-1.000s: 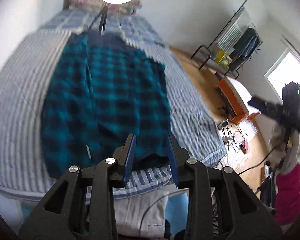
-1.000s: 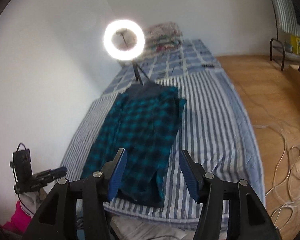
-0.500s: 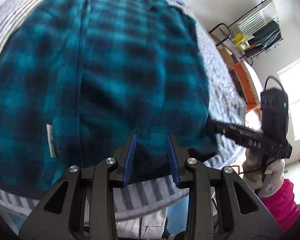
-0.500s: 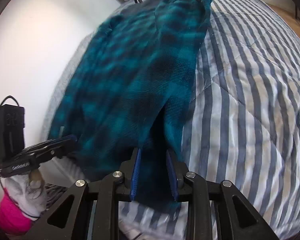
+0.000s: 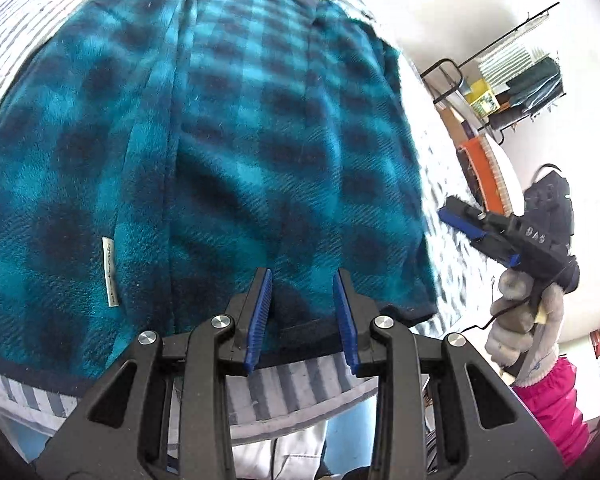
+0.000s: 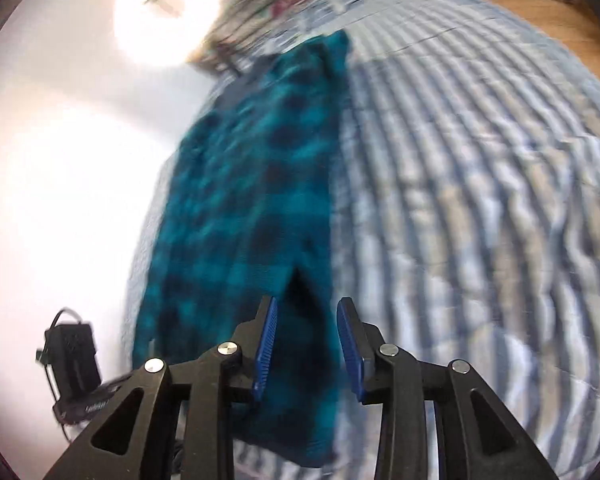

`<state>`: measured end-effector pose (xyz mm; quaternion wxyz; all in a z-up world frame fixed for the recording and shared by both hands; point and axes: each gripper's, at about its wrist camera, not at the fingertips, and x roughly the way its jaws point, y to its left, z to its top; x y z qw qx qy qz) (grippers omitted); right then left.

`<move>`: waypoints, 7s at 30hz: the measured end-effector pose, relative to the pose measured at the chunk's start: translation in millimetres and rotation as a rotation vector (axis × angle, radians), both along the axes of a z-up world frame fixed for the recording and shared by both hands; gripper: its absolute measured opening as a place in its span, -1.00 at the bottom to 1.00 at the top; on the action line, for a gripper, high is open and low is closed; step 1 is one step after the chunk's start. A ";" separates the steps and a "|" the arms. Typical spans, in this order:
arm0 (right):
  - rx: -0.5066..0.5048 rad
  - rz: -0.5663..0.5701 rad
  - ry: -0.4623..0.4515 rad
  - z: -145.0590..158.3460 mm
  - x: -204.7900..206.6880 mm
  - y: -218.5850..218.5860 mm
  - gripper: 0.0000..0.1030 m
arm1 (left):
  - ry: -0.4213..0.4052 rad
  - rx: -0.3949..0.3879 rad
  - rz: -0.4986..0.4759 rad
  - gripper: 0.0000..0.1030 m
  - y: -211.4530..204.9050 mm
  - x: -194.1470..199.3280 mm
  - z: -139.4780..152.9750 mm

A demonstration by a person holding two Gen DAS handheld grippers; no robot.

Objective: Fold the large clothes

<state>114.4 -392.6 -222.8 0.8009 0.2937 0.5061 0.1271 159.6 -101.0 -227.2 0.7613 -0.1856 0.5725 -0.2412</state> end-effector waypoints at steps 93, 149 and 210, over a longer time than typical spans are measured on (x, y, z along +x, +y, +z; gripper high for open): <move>-0.497 0.080 -0.030 36.7 211.0 96.1 -0.89 | -0.144 -0.195 0.092 -0.85 -24.6 -37.3 26.4; -0.349 0.398 0.006 -8.8 19.5 172.7 -0.73 | -0.108 0.004 0.288 -0.86 22.5 -78.6 12.1; -0.321 0.432 -0.082 -5.8 -21.5 254.5 -0.46 | -0.200 0.148 0.177 -0.59 145.5 -6.4 114.7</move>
